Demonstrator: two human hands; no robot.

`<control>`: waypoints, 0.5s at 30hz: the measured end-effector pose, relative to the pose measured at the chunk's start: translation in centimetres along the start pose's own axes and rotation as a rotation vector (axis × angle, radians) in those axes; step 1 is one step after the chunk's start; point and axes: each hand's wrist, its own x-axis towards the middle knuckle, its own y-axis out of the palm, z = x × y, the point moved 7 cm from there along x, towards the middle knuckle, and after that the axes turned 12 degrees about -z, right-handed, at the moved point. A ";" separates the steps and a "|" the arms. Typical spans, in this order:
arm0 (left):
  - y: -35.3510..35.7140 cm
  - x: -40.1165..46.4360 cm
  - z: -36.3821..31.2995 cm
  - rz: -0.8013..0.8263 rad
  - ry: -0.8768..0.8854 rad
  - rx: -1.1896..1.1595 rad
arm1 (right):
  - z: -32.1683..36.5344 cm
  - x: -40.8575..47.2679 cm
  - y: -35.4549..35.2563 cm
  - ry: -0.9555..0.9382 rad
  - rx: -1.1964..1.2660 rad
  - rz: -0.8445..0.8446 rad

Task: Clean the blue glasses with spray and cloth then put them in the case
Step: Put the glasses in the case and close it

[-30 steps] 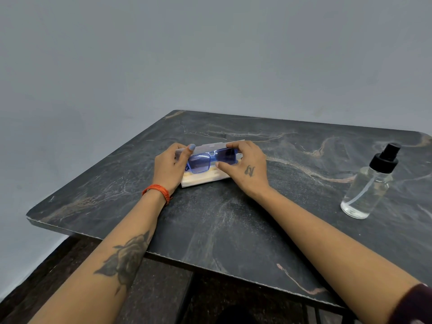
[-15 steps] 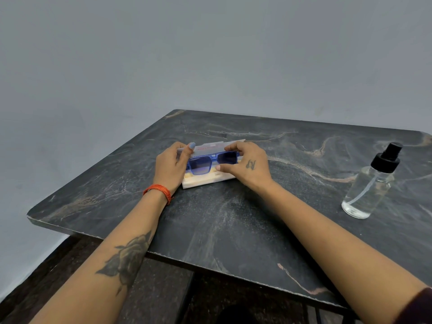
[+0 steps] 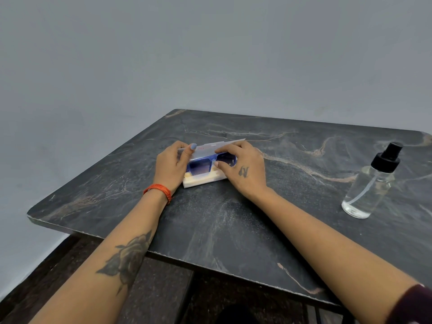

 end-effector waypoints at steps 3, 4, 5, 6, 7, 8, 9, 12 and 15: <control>0.0 0.0 0.1 0.005 -0.010 -0.015 | 0.0 0.1 0.3 -0.030 -0.097 0.037; 0.1 0.0 0.2 0.007 -0.014 -0.012 | 0.0 0.1 0.3 -0.032 -0.116 0.049; 0.1 0.0 0.2 0.009 -0.015 -0.004 | 0.0 0.2 0.3 -0.034 -0.130 0.057; 0.2 0.0 0.2 0.010 -0.015 0.000 | 0.0 0.2 0.3 -0.037 -0.141 0.061; 0.2 0.0 0.3 0.009 -0.016 -0.003 | 0.1 0.2 0.3 -0.042 -0.150 0.062; 0.2 0.1 0.4 0.008 -0.019 -0.009 | 0.2 0.2 0.2 -0.050 -0.159 0.063; 0.2 0.1 0.4 0.008 -0.021 -0.014 | 0.3 0.2 0.0 -0.062 -0.171 0.064; 0.2 0.1 0.4 0.007 -0.023 -0.012 | 0.5 0.2 -0.2 -0.092 -0.211 0.097; 0.2 0.0 0.2 0.006 -0.016 -0.003 | 0.3 0.2 -0.2 -0.100 -0.228 0.130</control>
